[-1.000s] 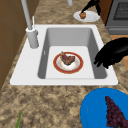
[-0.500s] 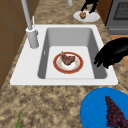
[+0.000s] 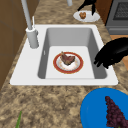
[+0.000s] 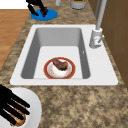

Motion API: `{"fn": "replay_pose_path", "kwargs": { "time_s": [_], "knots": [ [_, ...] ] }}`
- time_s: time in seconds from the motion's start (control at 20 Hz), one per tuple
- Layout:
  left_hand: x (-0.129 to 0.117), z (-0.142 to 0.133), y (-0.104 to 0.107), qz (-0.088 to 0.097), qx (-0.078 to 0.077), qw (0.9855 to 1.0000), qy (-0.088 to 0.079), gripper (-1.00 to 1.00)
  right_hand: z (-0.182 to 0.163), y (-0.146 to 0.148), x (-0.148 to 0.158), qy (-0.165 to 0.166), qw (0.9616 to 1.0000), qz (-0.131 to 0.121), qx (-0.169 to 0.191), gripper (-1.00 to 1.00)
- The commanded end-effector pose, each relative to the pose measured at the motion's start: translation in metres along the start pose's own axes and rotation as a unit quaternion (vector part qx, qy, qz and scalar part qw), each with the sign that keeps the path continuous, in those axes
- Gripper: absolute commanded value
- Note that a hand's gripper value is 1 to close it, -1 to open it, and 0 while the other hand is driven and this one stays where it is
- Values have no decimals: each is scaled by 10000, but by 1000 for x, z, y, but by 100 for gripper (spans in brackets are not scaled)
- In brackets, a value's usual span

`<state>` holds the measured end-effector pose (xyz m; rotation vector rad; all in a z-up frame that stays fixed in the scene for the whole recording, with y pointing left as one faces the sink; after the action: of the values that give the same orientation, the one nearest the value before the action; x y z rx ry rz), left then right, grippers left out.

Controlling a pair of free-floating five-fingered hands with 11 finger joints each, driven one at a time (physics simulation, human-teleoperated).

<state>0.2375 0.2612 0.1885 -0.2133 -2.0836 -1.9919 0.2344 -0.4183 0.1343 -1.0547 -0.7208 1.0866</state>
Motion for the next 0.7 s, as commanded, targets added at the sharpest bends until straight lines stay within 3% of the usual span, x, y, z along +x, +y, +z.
{"fn": "replay_pose_path", "kwargs": {
  "time_s": [0.0, 0.25, 0.4, 0.45, 0.5, 0.6, 0.65],
  "knots": [
    [0, 0, 0, 0, 0, 10000, 0, 0, -25, 8, 5, -55, 9992, 257, 317, -100],
    [0, 0, 0, 0, 0, 10000, 0, 0, -41, 34, -2, -81, 9998, 90, 141, -100],
    [0, 0, 0, 0, 0, 10000, 0, 0, -40, 30, 0, -116, 9996, 65, 245, -100],
    [0, 0, 0, 0, 0, 10000, 0, 0, -40, 29, 0, -117, 9996, 55, 243, 100],
    [0, 0, 0, 0, 0, 10000, 0, 0, -37, 25, 1, -117, 9993, 180, 311, 100],
    [0, 0, 0, 0, 0, 10000, 0, 0, -28, 26, -4, -103, 9988, 191, 439, 100],
    [0, 0, 0, 0, 0, 10000, 0, 0, -25, 26, -6, -90, 9990, 301, 326, 100]
  ]
}}
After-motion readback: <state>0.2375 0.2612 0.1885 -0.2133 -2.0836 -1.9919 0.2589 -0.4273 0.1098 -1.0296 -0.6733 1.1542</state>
